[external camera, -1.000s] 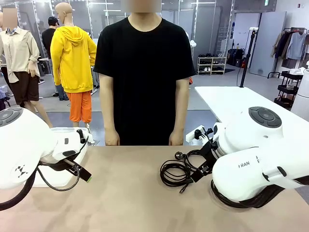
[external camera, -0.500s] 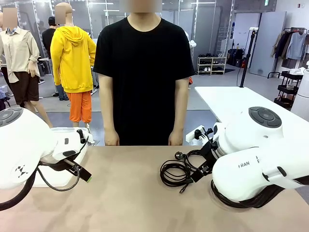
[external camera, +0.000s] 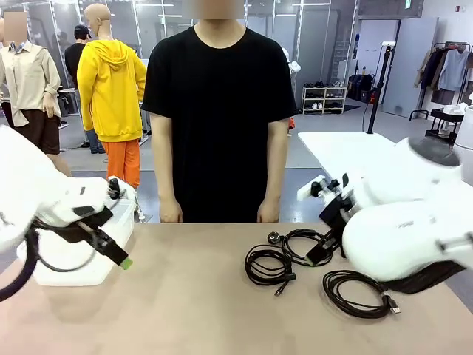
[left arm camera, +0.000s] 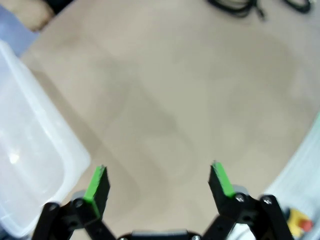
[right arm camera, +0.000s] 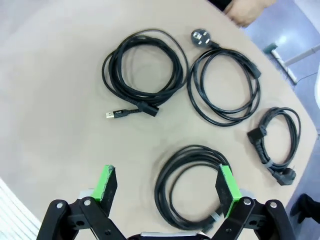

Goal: Organize and store the cables.
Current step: Place the Power Cable into the Organizing box.

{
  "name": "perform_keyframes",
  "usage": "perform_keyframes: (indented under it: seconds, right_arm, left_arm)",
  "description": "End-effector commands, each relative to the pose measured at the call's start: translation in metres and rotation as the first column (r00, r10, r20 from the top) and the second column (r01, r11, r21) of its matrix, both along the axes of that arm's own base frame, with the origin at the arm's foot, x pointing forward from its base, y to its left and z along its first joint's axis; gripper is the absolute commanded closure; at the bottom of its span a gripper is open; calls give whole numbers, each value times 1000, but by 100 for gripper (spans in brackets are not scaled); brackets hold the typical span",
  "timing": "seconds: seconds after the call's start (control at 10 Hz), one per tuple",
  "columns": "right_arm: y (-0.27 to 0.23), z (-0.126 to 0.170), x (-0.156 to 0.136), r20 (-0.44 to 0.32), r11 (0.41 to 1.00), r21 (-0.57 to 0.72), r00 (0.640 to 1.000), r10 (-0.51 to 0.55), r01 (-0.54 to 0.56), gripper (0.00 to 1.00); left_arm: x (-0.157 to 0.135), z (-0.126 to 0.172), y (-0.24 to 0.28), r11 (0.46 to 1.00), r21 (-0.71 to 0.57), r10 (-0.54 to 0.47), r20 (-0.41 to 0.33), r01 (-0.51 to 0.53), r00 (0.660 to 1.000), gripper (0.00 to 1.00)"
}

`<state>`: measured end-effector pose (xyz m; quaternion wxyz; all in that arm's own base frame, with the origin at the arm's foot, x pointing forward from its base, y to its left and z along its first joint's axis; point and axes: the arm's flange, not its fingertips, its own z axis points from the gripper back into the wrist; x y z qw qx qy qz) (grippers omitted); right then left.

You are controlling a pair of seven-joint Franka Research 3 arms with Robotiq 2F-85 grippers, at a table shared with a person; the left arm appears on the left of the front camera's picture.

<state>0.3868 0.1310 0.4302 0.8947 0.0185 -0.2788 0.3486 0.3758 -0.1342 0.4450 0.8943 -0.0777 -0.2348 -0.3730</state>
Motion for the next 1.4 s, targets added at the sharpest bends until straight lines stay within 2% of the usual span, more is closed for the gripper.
perform_keyframes:
  seconds: [0.0, 0.1, 0.3, 0.5, 0.6, 0.9, 1.1, 1.3]
  right_arm:
    - [-42, 46, -18, 1, 995, 33, 996, 91, -91, 0]
    - [-63, 63, -36, 23, 988, 73, 990, 137, -138, 0]
    - [-108, 83, -69, 98, 972, 137, 979, 180, -192, 0]
    - [-146, 92, -96, 165, 964, 179, 972, 167, -196, 0]
    - [-166, 95, -117, 158, 964, 215, 980, 123, -155, 0]
    - [-193, 85, -149, 213, 952, 299, 977, -4, -62, 0]
    - [-196, 81, -151, 227, 957, 286, 974, -14, -53, 0]
    - [-191, 84, -148, 228, 956, 289, 973, -24, -44, 0]
  left_arm:
    - [-22, 39, 41, 993, -24, -115, -50, 114, 992, 0]
    - [-41, 57, 58, 985, -67, -161, -35, 158, 986, 0]
    - [-71, 79, 88, 976, -127, -173, 34, 176, 984, 0]
    - [-91, 91, 115, 973, -198, -103, 82, 118, 991, 0]
    - [-102, 97, 128, 974, -216, -49, 97, 69, 994, 0]
    - [-120, 101, 160, 951, -309, 58, 156, -7, 986, 0]
    - [-125, 101, 171, 945, -326, 95, 168, -36, 981, 0]
    - [-123, 97, 171, 944, -329, 91, 174, -30, 980, 0]
